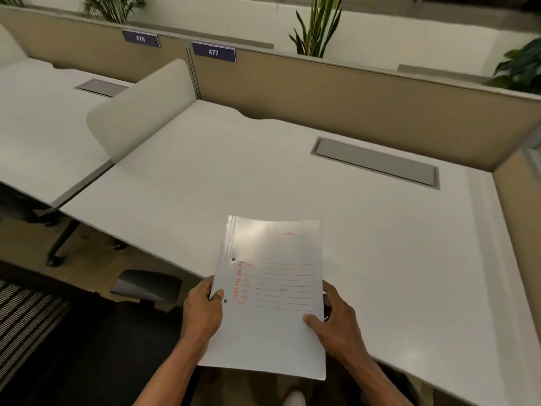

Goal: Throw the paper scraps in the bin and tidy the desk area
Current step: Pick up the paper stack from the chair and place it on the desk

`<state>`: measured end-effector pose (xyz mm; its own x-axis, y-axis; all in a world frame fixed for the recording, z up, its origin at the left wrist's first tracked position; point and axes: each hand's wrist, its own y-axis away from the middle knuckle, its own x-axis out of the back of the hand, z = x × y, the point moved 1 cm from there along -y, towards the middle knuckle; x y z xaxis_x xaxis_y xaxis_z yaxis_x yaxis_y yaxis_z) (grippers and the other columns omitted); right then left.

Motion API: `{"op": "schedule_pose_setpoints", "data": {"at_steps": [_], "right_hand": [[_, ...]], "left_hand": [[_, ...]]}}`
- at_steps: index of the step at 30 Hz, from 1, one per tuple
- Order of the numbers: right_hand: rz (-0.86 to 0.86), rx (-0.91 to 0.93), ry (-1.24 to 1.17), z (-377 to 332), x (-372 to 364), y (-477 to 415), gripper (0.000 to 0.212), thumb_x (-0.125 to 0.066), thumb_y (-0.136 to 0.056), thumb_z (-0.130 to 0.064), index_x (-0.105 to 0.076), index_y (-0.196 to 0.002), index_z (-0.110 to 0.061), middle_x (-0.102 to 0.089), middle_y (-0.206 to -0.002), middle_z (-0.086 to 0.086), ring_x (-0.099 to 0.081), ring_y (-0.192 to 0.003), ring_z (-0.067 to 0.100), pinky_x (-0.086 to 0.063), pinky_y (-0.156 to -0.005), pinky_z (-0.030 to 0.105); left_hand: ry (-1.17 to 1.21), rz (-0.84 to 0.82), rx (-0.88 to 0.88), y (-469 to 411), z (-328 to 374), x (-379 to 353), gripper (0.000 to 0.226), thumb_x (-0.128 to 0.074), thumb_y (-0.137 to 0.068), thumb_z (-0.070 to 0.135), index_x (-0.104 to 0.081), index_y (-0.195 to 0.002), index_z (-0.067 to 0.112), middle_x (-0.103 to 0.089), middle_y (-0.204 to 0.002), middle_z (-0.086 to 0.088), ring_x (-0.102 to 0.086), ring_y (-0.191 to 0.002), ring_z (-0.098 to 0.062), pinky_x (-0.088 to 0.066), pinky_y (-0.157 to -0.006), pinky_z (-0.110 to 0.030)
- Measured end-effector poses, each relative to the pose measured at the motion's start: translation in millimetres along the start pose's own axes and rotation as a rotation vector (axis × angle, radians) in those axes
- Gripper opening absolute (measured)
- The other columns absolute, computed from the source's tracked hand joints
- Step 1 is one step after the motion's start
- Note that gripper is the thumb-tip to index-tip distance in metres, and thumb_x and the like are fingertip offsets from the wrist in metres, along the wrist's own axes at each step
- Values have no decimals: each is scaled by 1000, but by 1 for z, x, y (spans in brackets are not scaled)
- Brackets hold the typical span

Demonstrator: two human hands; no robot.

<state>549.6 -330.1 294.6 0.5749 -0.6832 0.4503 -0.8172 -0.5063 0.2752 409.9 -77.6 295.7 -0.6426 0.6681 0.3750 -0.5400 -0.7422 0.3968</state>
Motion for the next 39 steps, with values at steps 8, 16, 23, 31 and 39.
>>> {"op": "schedule_pose_setpoints", "data": {"at_steps": [8,16,23,31,39], "right_hand": [[-44,83,-6,0,36,-62,73,-81,-81,-31,-44,-142,-47,-61,-112,-49,-66,-107,-7,-55,-81,11],[-88,81,-20,-10,36,-122,74,-80,-79,-32,-39,-128,-68,-64,-112,-39,-66,-100,0,-57,-69,13],[-23,71,-29,-30,32,-205,74,-77,-76,-18,-48,-128,-61,-74,-107,-18,-69,-83,11,-60,-73,27],[128,2,-84,-79,16,-305,89,-85,-78,-10,-44,-149,-44,-67,-94,-8,-65,-74,3,-53,-67,13],[236,-69,-96,-103,14,-396,92,-87,-76,-11,-43,-151,-41,-66,-95,-8,-63,-74,6,-49,-69,10]], "left_hand": [[-56,63,-31,-35,39,-32,31,-57,-107,12,-64,-136,19,-75,-115,3,-73,-97,-14,-56,-70,-21],[-146,75,-89,-98,73,-34,28,-54,-109,13,-62,-135,18,-72,-114,3,-72,-99,-18,-56,-73,-23],[-215,85,-168,-182,118,-40,28,-59,-104,10,-67,-131,15,-74,-109,0,-69,-92,-20,-56,-83,-33],[-234,77,-231,-294,178,-36,39,-68,-97,10,-65,-135,20,-75,-106,-3,-69,-94,-24,-52,-81,-34],[-344,24,-299,-408,225,-61,41,-77,-91,13,-69,-130,20,-78,-104,-3,-71,-91,-25,-55,-83,-34]]}}
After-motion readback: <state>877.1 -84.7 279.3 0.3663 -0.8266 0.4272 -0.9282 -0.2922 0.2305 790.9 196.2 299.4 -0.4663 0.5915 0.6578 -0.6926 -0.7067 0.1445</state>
